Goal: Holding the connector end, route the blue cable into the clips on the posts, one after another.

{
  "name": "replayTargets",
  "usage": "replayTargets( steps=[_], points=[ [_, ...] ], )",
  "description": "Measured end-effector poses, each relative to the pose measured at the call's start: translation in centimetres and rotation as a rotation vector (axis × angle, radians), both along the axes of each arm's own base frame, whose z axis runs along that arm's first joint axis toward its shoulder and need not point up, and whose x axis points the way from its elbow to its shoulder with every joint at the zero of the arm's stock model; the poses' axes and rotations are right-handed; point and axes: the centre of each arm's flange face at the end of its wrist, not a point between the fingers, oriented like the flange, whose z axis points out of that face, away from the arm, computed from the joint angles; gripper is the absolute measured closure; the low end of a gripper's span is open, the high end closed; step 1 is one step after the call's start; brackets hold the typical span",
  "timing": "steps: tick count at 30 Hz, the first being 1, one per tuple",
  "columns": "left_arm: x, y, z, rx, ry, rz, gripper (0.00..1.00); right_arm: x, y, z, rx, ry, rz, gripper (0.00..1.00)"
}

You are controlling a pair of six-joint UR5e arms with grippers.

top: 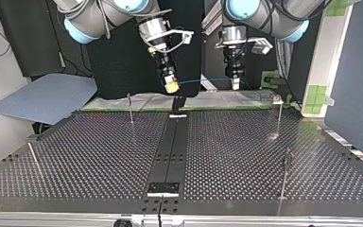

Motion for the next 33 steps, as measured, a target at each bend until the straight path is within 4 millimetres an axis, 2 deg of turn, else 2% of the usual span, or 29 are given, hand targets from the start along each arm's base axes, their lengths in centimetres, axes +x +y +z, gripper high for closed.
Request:
replayTargets(
  steps=[4,14,17,24,33],
  points=[
    [-0.1,0.4,1.4,-0.01,-0.006,0.004,1.0,0.1,0.1,0.5,-0.005,-0.005,0.02,1.0],
    [-0.9,1.4,3.8,-0.014,-0.017,0.017,1.0,-0.1,0.7,5.9,-0.038,-0.117,0.085,1.0],
    [-1.0,1.7,4.7,-0.023,-0.033,0.022,1.0,-0.3,0.9,7.0,-0.032,-0.143,0.092,1.0],
    [0.0,2.0,7.0,-0.055,-0.06,0.021,1.0,-0.1,0.5,7.6,-0.01,-0.164,0.095,1.0],
    [1.8,2.5,9.2,-0.095,-0.097,0.035,1.0,1.5,-1.3,6.5,0.025,-0.137,0.09,1.0]
  ],
)
